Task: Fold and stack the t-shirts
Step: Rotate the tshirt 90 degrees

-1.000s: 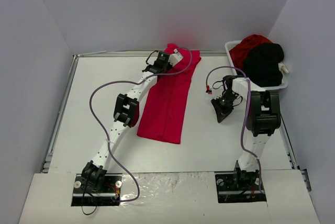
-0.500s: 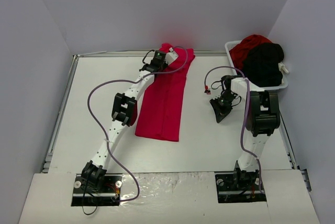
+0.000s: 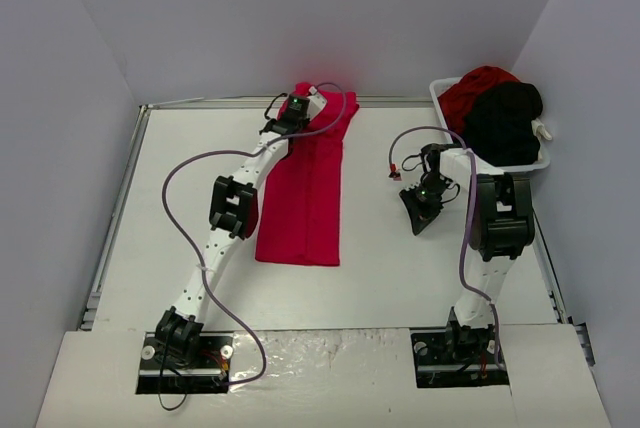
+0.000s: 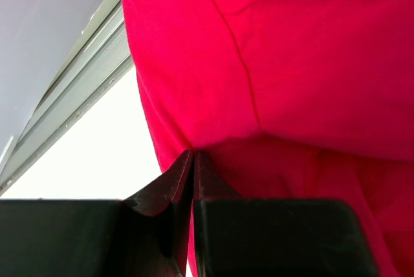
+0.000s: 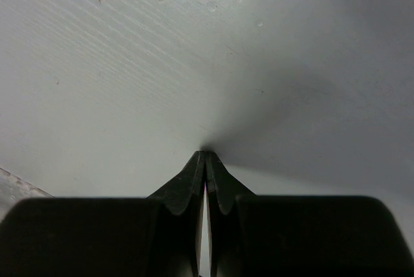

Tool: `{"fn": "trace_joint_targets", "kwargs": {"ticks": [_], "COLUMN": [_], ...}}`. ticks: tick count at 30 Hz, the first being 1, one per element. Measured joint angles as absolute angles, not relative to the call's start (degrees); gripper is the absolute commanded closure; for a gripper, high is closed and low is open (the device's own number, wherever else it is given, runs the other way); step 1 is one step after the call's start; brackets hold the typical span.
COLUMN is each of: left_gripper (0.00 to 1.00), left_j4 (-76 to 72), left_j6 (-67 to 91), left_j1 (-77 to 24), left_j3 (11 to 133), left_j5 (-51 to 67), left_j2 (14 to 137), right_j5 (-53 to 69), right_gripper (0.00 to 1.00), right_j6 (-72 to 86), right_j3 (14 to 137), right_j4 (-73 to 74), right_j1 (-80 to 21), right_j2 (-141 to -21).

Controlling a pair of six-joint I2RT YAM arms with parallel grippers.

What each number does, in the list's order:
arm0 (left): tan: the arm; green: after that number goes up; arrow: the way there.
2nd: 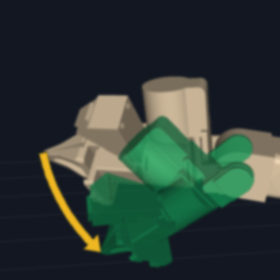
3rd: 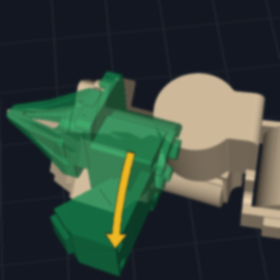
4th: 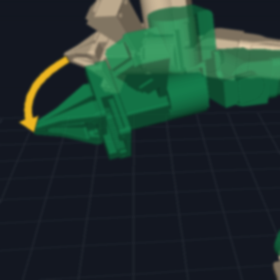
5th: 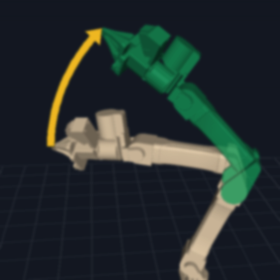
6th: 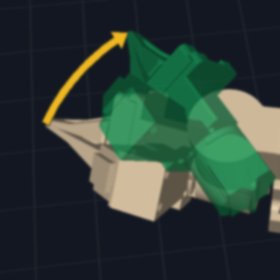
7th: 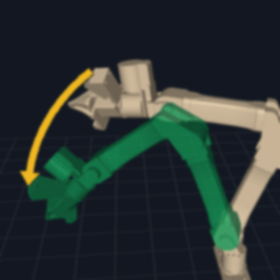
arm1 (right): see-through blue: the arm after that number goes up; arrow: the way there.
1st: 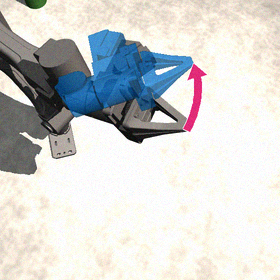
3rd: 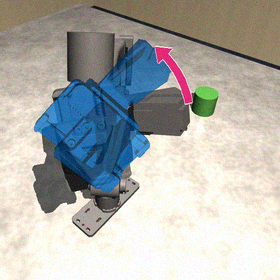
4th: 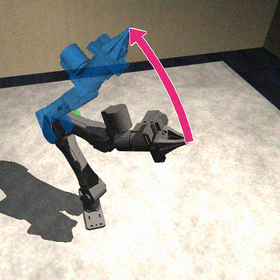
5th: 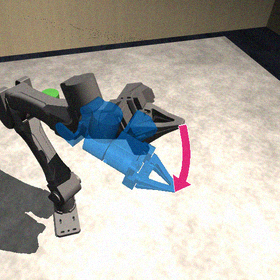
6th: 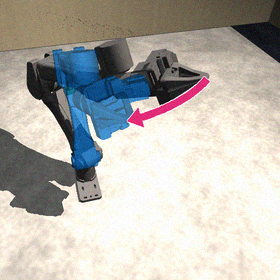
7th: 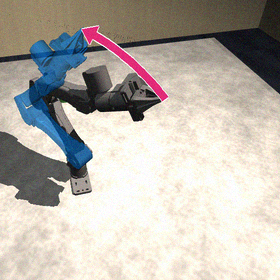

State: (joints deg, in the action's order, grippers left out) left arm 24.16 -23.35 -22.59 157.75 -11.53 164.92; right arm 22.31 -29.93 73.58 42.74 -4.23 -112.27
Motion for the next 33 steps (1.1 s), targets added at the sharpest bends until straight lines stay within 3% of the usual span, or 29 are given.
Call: {"fn": "trace_joint_targets", "kwargs": {"ticks": [9, 11, 12, 14, 15, 18, 26, 33], "left_gripper": [0.96, 0.77, 0.61, 0.51, 0.35, 0.20, 0.15, 0.14], "left_j4": [25.21, 24.27, 22.96, 19.86, 19.35, 18.52, 21.56, 20.95], "left_j6": [-21.85, -22.48, -22.96, -24.01, -24.16, -23.79, -20.47, -26.79], "left_j1": [-20.78, -20.62, -20.62, -20.60, -20.58, -20.40, -20.95, -22.57], "left_j3": [157.42, 155.41, 153.14, 146.85, 144.07, 138.26, 126.21, 92.90], "left_j5": [-12.75, -13.06, -13.43, -13.54, -13.04, -11.09, -2.57, 3.53], "left_j2": [164.53, 163.41, 162.32, 158.45, 156.55, 151.87, 135.83, 102.61], "right_j5": [22.31, 22.33, 22.33, 22.35, 22.35, 22.33, 22.57, 22.61], "right_gripper": [1.00, 1.00, 1.00, 1.00, 1.00, 1.00, 1.00, 1.00], "right_j6": [-30.06, -30.06, -30.06, -30.06, -30.06, -30.06, -30.13, -29.93], "right_j3": [73.58, 73.58, 73.58, 73.58, 73.58, 73.60, 73.65, 73.76], "right_j4": [42.74, 42.72, 42.74, 42.76, 42.76, 42.94, 43.24, 43.64], "right_j1": [-4.60, -4.62, -4.73, -4.93, -5.04, -5.89, -8.43, -9.80], "right_j2": [-112.27, -112.27, -112.27, -112.27, -112.27, -112.27, -111.48, -101.58]}}
